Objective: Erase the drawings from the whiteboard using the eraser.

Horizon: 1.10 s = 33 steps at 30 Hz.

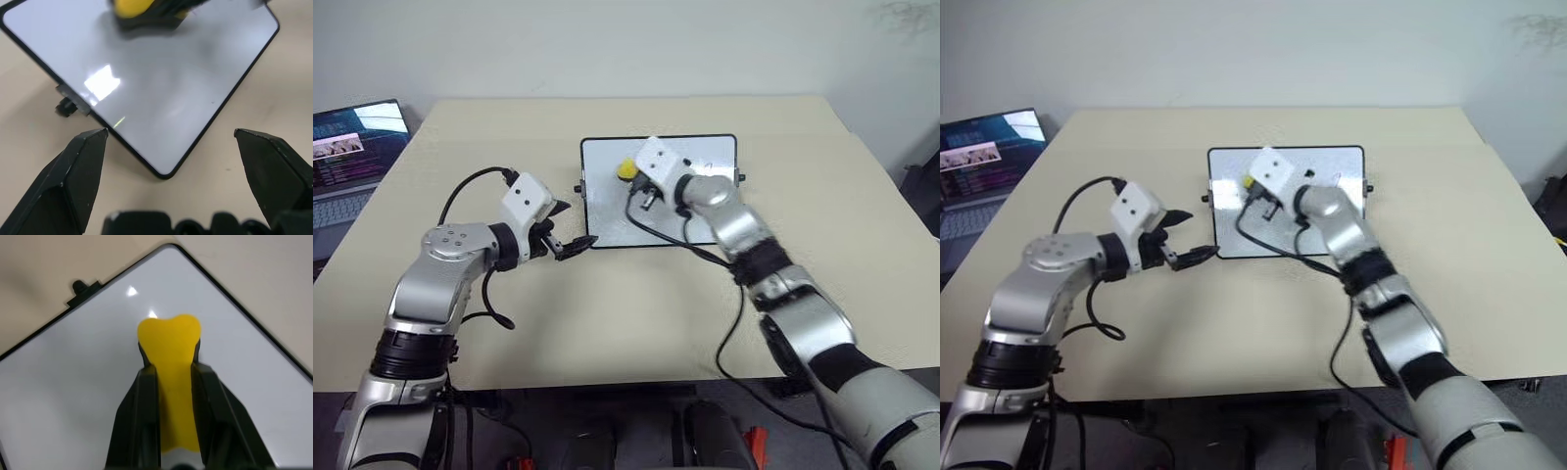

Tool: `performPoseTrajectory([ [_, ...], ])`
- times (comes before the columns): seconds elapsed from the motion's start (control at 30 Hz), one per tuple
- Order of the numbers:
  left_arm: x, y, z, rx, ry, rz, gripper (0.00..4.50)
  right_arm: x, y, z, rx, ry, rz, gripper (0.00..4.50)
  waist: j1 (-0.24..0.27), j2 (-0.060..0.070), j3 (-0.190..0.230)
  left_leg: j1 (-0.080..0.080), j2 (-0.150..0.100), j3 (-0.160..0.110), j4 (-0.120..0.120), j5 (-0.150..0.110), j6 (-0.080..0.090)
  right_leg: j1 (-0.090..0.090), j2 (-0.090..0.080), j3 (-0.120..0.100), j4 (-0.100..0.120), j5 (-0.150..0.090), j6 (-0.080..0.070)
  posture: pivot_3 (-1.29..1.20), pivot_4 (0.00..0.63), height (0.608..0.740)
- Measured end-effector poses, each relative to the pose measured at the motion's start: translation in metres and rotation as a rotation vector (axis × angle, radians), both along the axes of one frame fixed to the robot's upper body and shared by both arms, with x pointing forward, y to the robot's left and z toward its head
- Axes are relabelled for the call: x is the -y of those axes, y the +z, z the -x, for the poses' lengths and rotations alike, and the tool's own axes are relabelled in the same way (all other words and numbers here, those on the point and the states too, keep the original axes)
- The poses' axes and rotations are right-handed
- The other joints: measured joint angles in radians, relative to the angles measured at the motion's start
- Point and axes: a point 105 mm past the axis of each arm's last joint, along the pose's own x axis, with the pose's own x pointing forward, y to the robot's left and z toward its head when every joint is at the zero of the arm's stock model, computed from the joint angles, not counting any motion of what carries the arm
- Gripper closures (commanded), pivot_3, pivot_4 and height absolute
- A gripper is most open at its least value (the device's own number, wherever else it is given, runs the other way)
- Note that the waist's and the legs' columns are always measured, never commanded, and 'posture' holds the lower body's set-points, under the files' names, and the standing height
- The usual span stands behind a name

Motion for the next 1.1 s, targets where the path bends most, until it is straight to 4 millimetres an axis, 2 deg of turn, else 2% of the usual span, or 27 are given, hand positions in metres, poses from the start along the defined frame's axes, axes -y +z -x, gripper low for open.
performPoseTrajectory([
  [0.1,0.000,0.013,-0.001,0.027,-0.019,-0.010,0.00,0.036,-0.003,0.018,-0.035,0.000,0.071,3.96,0.000,0.000,0.000,-0.005,-0.001,0.001,0.000,-0.001,-0.005,-0.002,-0.002,-0.001,-0.002,-0.001,0.000,0.00,0.150,0.740],
  [0.2,0.008,0.025,0.002,0.047,-0.072,-0.018,0.00,0.069,-0.013,0.020,-0.065,-0.052,0.144,3.97,-0.005,0.000,0.000,-0.006,-0.003,0.004,0.000,-0.003,-0.004,-0.003,-0.004,0.000,-0.004,-0.001,0.001,0.00,0.150,0.740],
  [0.23,0.010,0.026,0.005,0.043,-0.096,-0.041,0.00,0.089,-0.016,0.019,-0.074,-0.095,0.192,3.97,-0.004,0.000,0.001,-0.006,-0.003,0.004,0.000,-0.004,-0.003,-0.003,-0.004,0.001,-0.004,-0.001,0.001,0.00,0.150,0.740],
  [0.3,0.010,0.023,0.007,0.023,-0.112,-0.060,0.00,0.116,-0.011,0.016,-0.066,-0.156,0.237,3.97,-0.004,0.001,0.001,-0.006,-0.003,0.004,0.000,-0.004,-0.003,-0.003,-0.004,0.001,-0.004,-0.002,0.001,0.00,0.150,0.740],
  [0.37,0.015,0.019,0.010,-0.006,-0.143,-0.074,0.00,0.143,0.004,0.017,-0.038,-0.207,0.303,3.97,-0.004,0.001,0.002,-0.006,-0.003,0.004,0.000,-0.004,-0.003,-0.003,-0.004,0.001,-0.003,-0.002,0.001,0.00,0.150,0.740],
  [0.4,0.017,0.018,0.011,-0.012,-0.153,-0.077,0.00,0.149,0.011,0.017,-0.022,-0.217,0.321,3.97,-0.005,0.001,0.002,-0.006,-0.003,0.004,0.001,-0.004,-0.003,-0.003,-0.004,0.001,-0.003,-0.002,0.002,0.00,0.150,0.740],
  [0.53,0.020,0.019,0.013,-0.014,-0.173,-0.097,0.00,0.159,0.030,0.019,0.029,-0.222,0.378,3.97,-0.007,0.001,0.002,-0.005,-0.002,0.004,0.002,-0.004,-0.003,-0.003,-0.004,0.001,-0.002,-0.004,0.005,0.00,0.150,0.740],
  [0.8,0.014,0.017,0.015,-0.034,-0.170,-0.153,0.00,0.174,0.035,0.024,0.060,-0.201,0.518,3.97,0.000,0.001,0.002,-0.007,-0.003,0.004,0.004,-0.004,-0.003,-0.003,-0.005,0.001,-0.002,-0.003,0.004,0.00,0.150,0.740],
  [0.9,0.014,0.017,0.016,-0.037,-0.178,-0.158,0.00,0.175,0.038,0.025,0.078,-0.187,0.544,3.97,-0.002,0.001,0.002,-0.006,-0.003,0.004,0.004,-0.004,-0.003,-0.003,-0.005,0.001,-0.002,-0.003,0.004,0.00,0.150,0.740],
  [1.1,0.009,0.019,0.016,-0.033,-0.165,-0.186,0.00,0.192,0.038,0.021,0.066,-0.222,0.571,3.97,-0.002,0.001,0.002,-0.006,-0.003,0.004,0.005,-0.004,-0.003,-0.003,-0.005,0.001,-0.001,-0.002,0.001,0.00,0.150,0.740],
])
